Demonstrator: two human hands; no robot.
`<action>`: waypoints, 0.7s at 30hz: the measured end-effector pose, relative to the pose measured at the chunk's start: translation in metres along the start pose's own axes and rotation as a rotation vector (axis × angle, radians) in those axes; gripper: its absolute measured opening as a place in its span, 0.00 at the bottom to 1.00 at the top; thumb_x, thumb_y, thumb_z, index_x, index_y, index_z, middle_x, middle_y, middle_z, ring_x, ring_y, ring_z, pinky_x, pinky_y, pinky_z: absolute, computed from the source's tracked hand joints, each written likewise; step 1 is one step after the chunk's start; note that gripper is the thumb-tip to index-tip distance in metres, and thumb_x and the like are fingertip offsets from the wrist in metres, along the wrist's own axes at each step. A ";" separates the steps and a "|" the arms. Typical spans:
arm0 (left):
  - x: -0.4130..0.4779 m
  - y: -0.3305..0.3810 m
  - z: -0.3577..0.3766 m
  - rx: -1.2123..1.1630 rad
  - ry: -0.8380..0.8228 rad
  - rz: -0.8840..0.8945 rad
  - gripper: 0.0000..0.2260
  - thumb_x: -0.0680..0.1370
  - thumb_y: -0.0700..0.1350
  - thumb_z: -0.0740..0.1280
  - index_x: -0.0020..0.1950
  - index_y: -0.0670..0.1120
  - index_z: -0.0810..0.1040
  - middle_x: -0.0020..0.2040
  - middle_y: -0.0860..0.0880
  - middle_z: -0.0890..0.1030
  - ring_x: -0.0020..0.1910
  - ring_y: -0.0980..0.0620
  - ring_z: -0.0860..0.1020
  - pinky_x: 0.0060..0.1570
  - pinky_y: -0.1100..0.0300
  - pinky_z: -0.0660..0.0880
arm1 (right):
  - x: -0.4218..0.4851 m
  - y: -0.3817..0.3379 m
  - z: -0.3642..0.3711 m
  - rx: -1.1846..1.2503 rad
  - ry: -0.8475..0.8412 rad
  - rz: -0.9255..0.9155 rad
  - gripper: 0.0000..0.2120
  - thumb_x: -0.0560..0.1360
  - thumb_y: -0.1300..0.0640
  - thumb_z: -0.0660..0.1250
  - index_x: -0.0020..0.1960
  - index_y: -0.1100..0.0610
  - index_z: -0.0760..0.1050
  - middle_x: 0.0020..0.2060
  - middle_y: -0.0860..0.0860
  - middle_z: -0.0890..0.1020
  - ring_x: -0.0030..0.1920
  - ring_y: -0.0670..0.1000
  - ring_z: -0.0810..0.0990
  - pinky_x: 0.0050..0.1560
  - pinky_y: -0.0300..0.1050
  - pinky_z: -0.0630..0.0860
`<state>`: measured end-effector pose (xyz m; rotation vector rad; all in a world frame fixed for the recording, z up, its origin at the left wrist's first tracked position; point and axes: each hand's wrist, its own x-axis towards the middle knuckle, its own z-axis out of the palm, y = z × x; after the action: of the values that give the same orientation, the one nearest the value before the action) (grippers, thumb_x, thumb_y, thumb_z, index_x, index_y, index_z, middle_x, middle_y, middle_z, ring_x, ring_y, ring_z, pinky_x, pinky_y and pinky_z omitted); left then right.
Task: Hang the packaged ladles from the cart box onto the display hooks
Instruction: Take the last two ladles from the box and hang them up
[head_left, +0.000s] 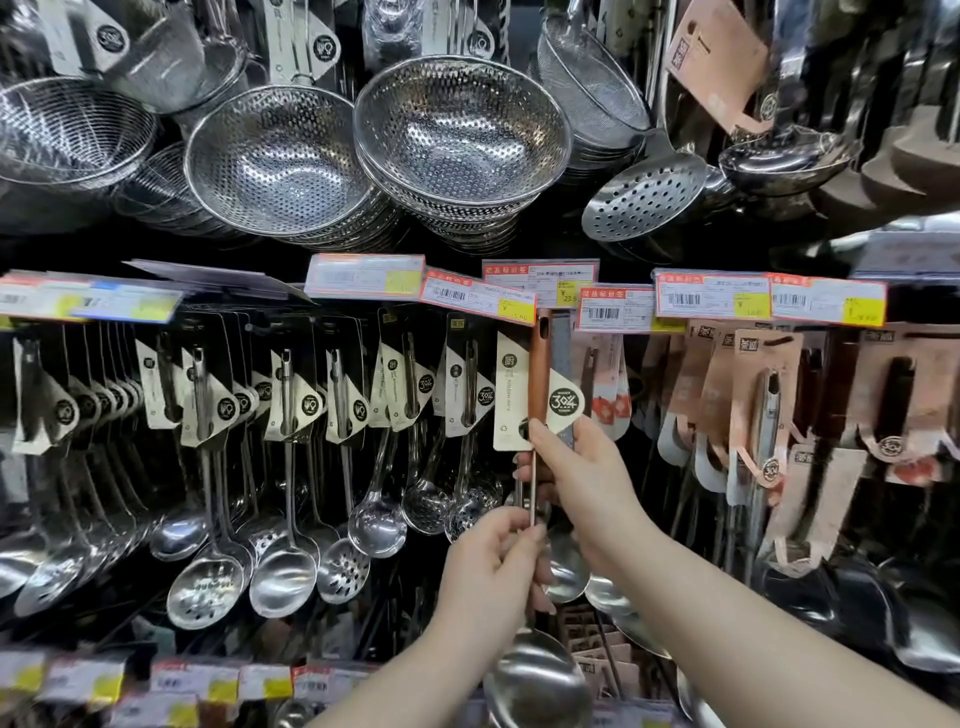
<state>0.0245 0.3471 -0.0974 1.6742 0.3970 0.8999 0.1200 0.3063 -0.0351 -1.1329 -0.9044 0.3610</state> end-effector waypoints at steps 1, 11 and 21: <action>0.003 0.002 0.000 -0.005 -0.004 -0.006 0.08 0.78 0.42 0.62 0.43 0.50 0.78 0.26 0.51 0.78 0.23 0.52 0.76 0.25 0.62 0.71 | 0.003 -0.001 0.000 -0.010 0.001 0.011 0.05 0.76 0.55 0.64 0.49 0.57 0.74 0.35 0.52 0.80 0.29 0.43 0.80 0.27 0.34 0.73; 0.001 -0.004 0.006 -0.025 0.009 -0.037 0.08 0.78 0.41 0.61 0.43 0.48 0.78 0.24 0.49 0.76 0.21 0.52 0.74 0.21 0.64 0.68 | 0.000 0.005 -0.001 -0.051 0.012 0.058 0.03 0.76 0.56 0.64 0.47 0.55 0.73 0.34 0.54 0.80 0.29 0.46 0.79 0.28 0.36 0.74; 0.006 0.003 0.008 -0.097 -0.012 0.009 0.13 0.78 0.42 0.61 0.37 0.51 0.80 0.22 0.49 0.75 0.18 0.52 0.72 0.18 0.66 0.65 | 0.003 0.001 0.002 -0.013 0.115 -0.019 0.06 0.75 0.57 0.65 0.46 0.60 0.73 0.28 0.50 0.79 0.24 0.43 0.77 0.26 0.35 0.73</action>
<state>0.0337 0.3450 -0.0931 1.5934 0.3329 0.9011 0.1211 0.3099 -0.0340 -1.1445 -0.8166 0.2714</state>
